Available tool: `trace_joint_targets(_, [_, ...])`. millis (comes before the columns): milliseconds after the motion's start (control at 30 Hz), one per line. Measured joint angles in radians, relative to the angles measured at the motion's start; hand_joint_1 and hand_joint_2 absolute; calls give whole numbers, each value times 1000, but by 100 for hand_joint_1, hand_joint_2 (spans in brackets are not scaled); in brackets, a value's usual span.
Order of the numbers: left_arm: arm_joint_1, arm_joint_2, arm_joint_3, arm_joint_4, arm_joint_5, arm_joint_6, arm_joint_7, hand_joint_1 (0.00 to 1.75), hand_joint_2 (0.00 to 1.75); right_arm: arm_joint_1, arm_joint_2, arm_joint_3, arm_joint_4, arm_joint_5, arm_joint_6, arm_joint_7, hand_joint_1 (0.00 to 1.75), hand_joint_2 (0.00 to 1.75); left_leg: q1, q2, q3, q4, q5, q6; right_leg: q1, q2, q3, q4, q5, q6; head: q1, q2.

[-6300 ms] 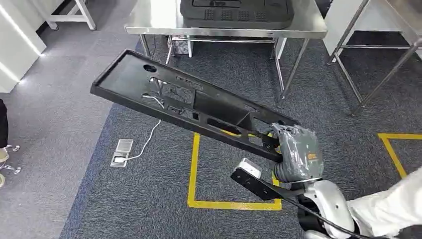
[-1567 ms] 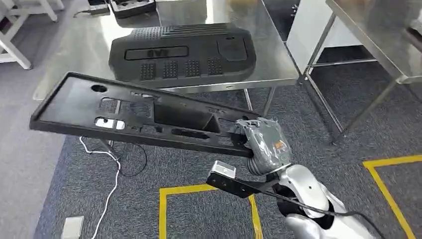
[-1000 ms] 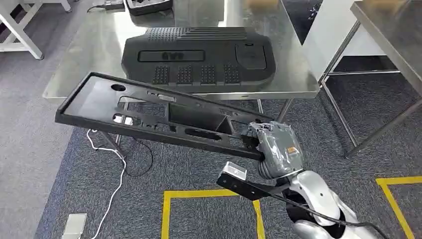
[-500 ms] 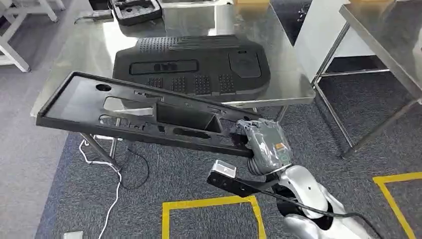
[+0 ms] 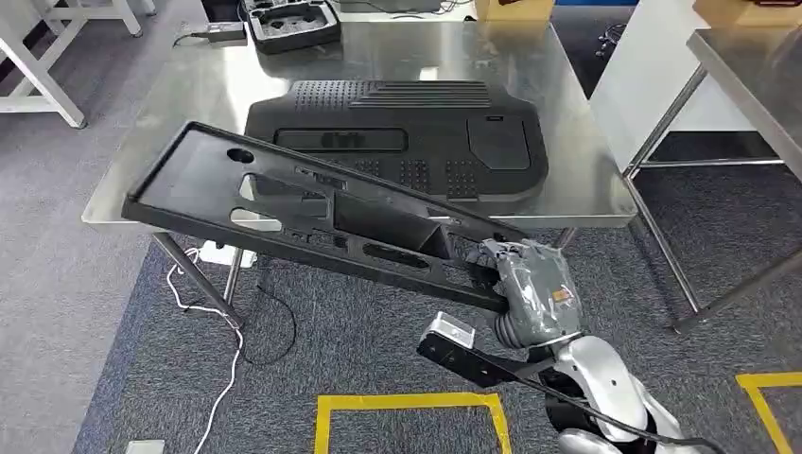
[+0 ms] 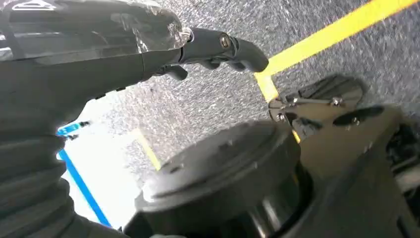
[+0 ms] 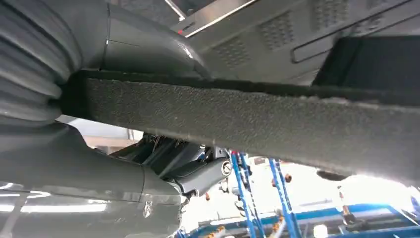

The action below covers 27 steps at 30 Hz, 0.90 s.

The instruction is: Take the parts from the cabinet and place them on the table.

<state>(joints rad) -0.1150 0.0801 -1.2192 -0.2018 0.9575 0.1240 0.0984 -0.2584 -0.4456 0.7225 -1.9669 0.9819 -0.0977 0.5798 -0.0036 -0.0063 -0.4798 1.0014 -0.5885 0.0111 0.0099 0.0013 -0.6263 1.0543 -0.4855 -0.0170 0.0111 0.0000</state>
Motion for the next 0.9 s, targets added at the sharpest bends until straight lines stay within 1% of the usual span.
trace_joint_targets(33, [-2,0,0,0,3,0,0,0,175,0,0,0,0,0,0,-2,175,175,-6,1,8,-5,-3,-5,-9,2,8,-15,0,-2,0,0])
trace_joint_targets(67, [-3,2,0,0,5,0,0,0,175,-1,3,0,0,0,0,-4,175,175,-4,-1,14,4,-15,-11,-17,-1,23,-29,1,-1,3,0])
trace_joint_targets(100, [-3,2,0,0,5,0,0,0,175,-5,3,0,0,0,0,-6,175,175,-7,1,0,45,-29,-17,-21,-2,36,-38,-3,-7,-5,0])
trace_joint_targets(133, [-3,2,0,0,5,0,-1,0,175,-11,3,0,0,-1,0,-8,175,175,-2,1,-46,124,-58,-24,-22,-5,45,-40,-7,-11,-16,0])
trace_joint_targets(167, [-3,2,0,0,5,0,-1,0,175,-14,4,0,0,-1,0,-10,175,175,1,1,-79,179,-76,-28,-22,-6,50,-40,-12,-11,-18,0])
trace_joint_targets(200, [-3,3,1,0,8,-2,-2,0,175,-15,6,0,0,-3,1,-13,175,175,6,1,-149,281,-99,-35,-23,-7,61,-40,-22,-10,-22,0])
trace_joint_targets(233, [-3,5,2,0,9,-5,-6,0,175,-15,7,0,0,-5,1,-14,175,175,7,1,-181,316,-90,-37,-25,-7,71,-40,-30,-9,-27,0])
trace_joint_targets(267, [-4,6,2,0,9,-6,-6,0,175,-15,7,1,1,-5,1,-14,175,175,7,1,-188,305,-58,-39,-28,-7,84,-40,-39,-6,-31,0])
trace_joint_targets(300, [-5,7,2,0,8,-7,-6,0,175,-15,7,1,2,-6,1,-14,175,175,7,1,-177,254,-3,-41,-31,-7,100,-40,-49,-2,-36,0])
trace_joint_targets(333, [-4,7,2,0,8,-7,-6,0,175,-15,8,1,2,-6,1,-15,175,175,8,1,-154,179,62,-43,-34,-6,117,-40,-61,2,-44,0])
trace_joint_targets(367, [-2,7,2,0,8,-7,-5,0,175,-17,9,1,2,-6,1,-15,175,175,10,1,-130,92,125,-44,-36,-6,133,-40,-73,7,-52,0])
trace_joint_targets(400, [1,7,2,0,8,-7,-5,0,175,-18,11,1,3,-6,1,-15,175,175,7,1,-121,91,115,-43,-34,-6,137,-44,-81,13,-55,0])
trace_joint_targets(433, [4,7,2,0,8,-7,-5,0,175,-24,11,1,4,-6,1,-16,175,175,-3,-1,-122,80,119,-38,-28,0,143,-38,-85,19,-58,0])
trace_joint_targets(467, [2,7,2,0,8,-7,-4,0,175,-26,11,1,4,-7,2,-16,175,175,2,1,-109,53,94,-22,-29,0,135,-38,-84,24,-61,0])
trace_joint_targets(500, [-1,7,2,0,8,-6,-4,0,175,-27,12,1,4,-8,2,-16,175,175,-1,0,-109,47,83,-12,-29,-2,131,-41,-85,26,-60,0])
trace_joint_targets(533, [-2,7,2,0,8,-6,-4,0,175,-28,12,1,4,-7,2,-16,175,175,1,-2,-104,46,81,-7,-29,-4,131,-44,-87,32,-54,0])
trace_joint_targets(567, [-1,7,2,0,8,-6,-4,0,175,-28,12,1,4,-7,1,-16,175,175,9,-2,-96,34,81,-1,-29,-4,131,-40,-96,37,-51,0])
trace_joint_targets(600, [-1,7,2,0,8,-6,-4,0,175,-29,12,1,4,-7,1,-16,175,175,10,-3,-87,29,79,3,-30,-3,121,-7,-104,40,-42,0])
trace_joint_targets(633, [-1,7,2,0,7,-6,-4,0,175,-31,12,1,5,-7,1,-16,175,175,10,-2,-84,27,78,6,-30,-3,103,24,-115,41,-36,0])
trace_joint_targets(667, [-2,7,2,0,7,-6,-4,0,175,-32,12,1,5,-7,1,-16,175,175,10,-2,-77,24,74,12,-30,-3,39,128,-151,42,-23,0])
trace_joint_targets(700, [-1,7,2,0,8,-6,-4,0,175,-32,12,1,5,-7,1,-16,175,175,8,-2,-71,24,68,16,-29,-3,-24,223,-177,43,-15,0])
trace_joint_targets(733, [-1,7,2,0,8,-6,-4,0,175,-31,12,1,6,-8,1,-16,175,175,6,-2,-65,24,62,18,-28,-3,-66,276,-179,43,-13,0])
trace_joint_targets(767, [0,7,2,0,8,-6,-4,0,175,-31,12,2,9,-9,1,-16,175,175,3,-3,-54,24,54,19,-26,-3,-93,288,-153,39,-6,0])
trace_joint_targets(800, [0,7,2,0,8,-5,-4,0,175,-31,12,2,11,-10,1,-16,175,175,2,-5,-41,24,45,19,-23,-3,-94,249,-99,32,-2,0])
trace_joint_targets(833, [0,7,2,0,7,-5,-4,0,175,-31,12,2,11,-10,1,-16,175,175,0,-7,-28,24,36,19,-19,-2,-78,184,-40,23,0,0])
trace_joint_targets(867, [0,6,1,0,7,-4,-4,0,175,-32,12,2,11,-11,1,-16,175,175,-3,-8,-10,23,24,19,-12,-2,-51,86,33,10,7,0])
trace_joint_targets(900, [0,5,1,0,7,-4,-4,0,175,-31,12,2,11,-11,1,-16,175,175,-4,-9,6,20,14,17,-8,0,-30,43,45,0,10,0])
